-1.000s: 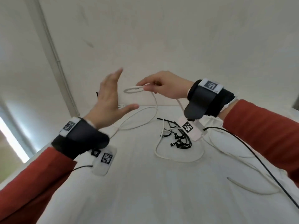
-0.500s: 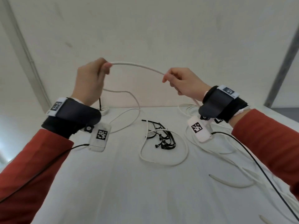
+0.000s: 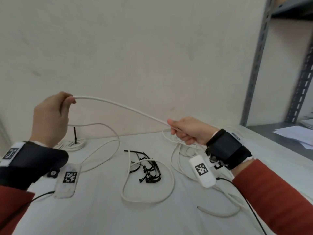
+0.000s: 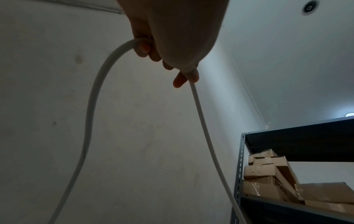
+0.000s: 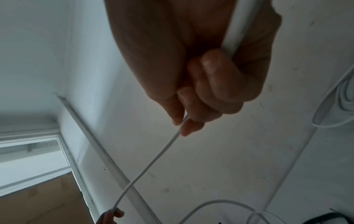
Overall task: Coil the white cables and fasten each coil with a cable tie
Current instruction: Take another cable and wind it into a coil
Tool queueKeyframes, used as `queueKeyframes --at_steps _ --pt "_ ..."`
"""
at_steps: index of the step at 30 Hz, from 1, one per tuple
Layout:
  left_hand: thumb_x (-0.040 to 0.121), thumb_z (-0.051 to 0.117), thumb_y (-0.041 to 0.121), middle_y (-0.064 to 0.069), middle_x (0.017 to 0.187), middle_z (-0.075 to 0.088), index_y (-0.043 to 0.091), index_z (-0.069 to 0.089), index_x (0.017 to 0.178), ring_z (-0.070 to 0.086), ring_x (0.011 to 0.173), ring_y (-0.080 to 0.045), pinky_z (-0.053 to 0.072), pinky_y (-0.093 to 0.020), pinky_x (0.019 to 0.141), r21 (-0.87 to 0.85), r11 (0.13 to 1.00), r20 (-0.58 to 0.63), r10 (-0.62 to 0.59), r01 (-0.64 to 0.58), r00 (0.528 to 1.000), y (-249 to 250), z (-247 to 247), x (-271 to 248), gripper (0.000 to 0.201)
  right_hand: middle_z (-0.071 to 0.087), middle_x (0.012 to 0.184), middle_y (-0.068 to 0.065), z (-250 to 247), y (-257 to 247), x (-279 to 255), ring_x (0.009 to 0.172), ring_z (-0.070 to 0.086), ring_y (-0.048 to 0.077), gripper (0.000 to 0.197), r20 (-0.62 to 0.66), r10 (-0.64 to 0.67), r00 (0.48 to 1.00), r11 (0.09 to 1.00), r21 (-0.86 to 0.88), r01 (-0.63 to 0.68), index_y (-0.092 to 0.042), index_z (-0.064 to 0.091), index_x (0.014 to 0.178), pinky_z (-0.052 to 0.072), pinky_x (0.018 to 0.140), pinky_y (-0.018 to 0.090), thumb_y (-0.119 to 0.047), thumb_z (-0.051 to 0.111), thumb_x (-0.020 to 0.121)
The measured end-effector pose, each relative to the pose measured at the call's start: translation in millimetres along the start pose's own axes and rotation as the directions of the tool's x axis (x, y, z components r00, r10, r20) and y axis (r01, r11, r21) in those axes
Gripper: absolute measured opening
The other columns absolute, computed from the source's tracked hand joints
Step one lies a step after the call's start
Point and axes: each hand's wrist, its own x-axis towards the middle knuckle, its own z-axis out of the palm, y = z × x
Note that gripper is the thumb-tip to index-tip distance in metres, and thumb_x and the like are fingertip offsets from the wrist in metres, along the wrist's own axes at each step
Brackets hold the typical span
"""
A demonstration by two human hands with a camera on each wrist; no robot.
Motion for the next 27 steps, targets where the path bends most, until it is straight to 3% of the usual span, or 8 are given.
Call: queueKeyframes --at_steps 3,6,10,15,19,21,24,27 --pt "0.1 0.044 0.019 -0.009 0.072 0.054 0.002 0.062 0.091 0.056 0.074 -0.037 0.035 -0.037 0.067 0.011 1.0 0.007 0.014 -0.014 1.0 -4 -2 -1 0.026 0.028 0.045 -0.006 -1 -2 -1 0.035 0.021 0.006 0.028 0.084 -0.062 0.995 0.913 0.408 0.022 -0.011 0.049 0.077 0.017 0.033 0.016 -0.022 0.036 0.099" --pt "0.098 0.046 0.023 -0.016 0.079 0.064 0.003 0.063 0.09 0.06 0.074 -0.037 0.039 -0.038 0.067 0.029 0.997 0.075 0.068 -0.07 0.995 -12 0 -10 0.027 0.032 0.052 -0.003 1 -12 -5 0.04 0.027 0.007 0.02 0.053 -0.269 0.962 0.602 0.789 0.125 -0.004 0.054 0.094 0.025 0.036 0.019 -0.013 0.038 0.087" --pt "0.095 0.045 0.039 -0.011 0.077 0.066 0.009 0.064 0.091 0.064 0.07 -0.033 0.044 -0.037 0.064 0.01 0.99 0.232 0.133 -0.139 0.964 -20 9 -32 0.035 0.032 0.055 -0.006 9 -33 -10 0.043 0.017 0.006 0.032 0.071 -0.457 0.886 0.425 0.893 0.148 -0.015 0.057 0.117 0.019 0.035 0.016 -0.028 0.038 0.096" --pt "0.096 0.024 0.057 -0.003 0.074 0.065 0.027 0.051 0.096 0.063 0.064 -0.026 0.048 -0.031 0.053 -0.027 0.963 0.352 0.26 -0.268 0.899 -9 16 -59 0.041 0.041 0.059 -0.006 29 -63 -7 0.052 0.033 0.008 0.023 -0.018 -0.609 0.793 0.191 0.967 0.169 -0.008 0.058 0.107 0.036 0.049 0.019 -0.017 0.039 0.096" --pt "0.098 0.018 0.054 0.004 0.072 0.064 0.029 0.051 0.1 0.063 0.064 -0.021 0.049 -0.027 0.05 -0.057 0.922 0.398 0.373 -0.383 0.838 7 13 -67 0.041 0.057 0.069 -0.004 47 -84 2 0.059 0.051 0.01 0.022 -0.187 -0.607 0.773 0.219 0.895 0.388 -0.008 0.057 0.107 0.048 0.062 0.022 -0.018 0.047 0.09" --pt "0.1 0.023 0.049 0.006 0.069 0.061 0.027 0.052 0.1 0.06 0.062 -0.019 0.045 -0.024 0.048 -0.066 0.879 0.409 0.455 -0.472 0.791 15 11 -68 0.036 0.066 0.074 0.001 58 -87 11 0.063 0.06 0.014 0.017 -0.255 -0.601 0.758 0.333 0.782 0.527 -0.007 0.057 0.105 0.052 0.068 0.025 -0.015 0.048 0.093" --pt "0.097 0.034 0.041 0.006 0.067 0.058 0.024 0.057 0.098 0.057 0.059 -0.018 0.042 -0.024 0.046 -0.077 0.816 0.403 0.551 -0.573 0.731 27 5 -66 0.029 0.07 0.077 0.006 77 -86 23 0.061 0.065 0.019 0.014 -0.289 -0.636 0.716 0.583 0.429 0.691 -0.008 0.056 0.098 0.055 0.069 0.03 -0.009 0.043 0.1" --pt "0.095 0.037 0.038 0.007 0.065 0.057 0.021 0.063 0.094 0.055 0.059 -0.017 0.04 -0.024 0.047 -0.071 0.79 0.408 0.58 -0.609 0.705 35 -7 -64 0.031 0.07 0.075 0.006 87 -77 27 0.058 0.066 0.024 0.013 -0.16 -0.745 0.648 0.652 0.031 0.757 -0.012 0.051 0.092 0.054 0.065 0.033 -0.012 0.042 0.101"
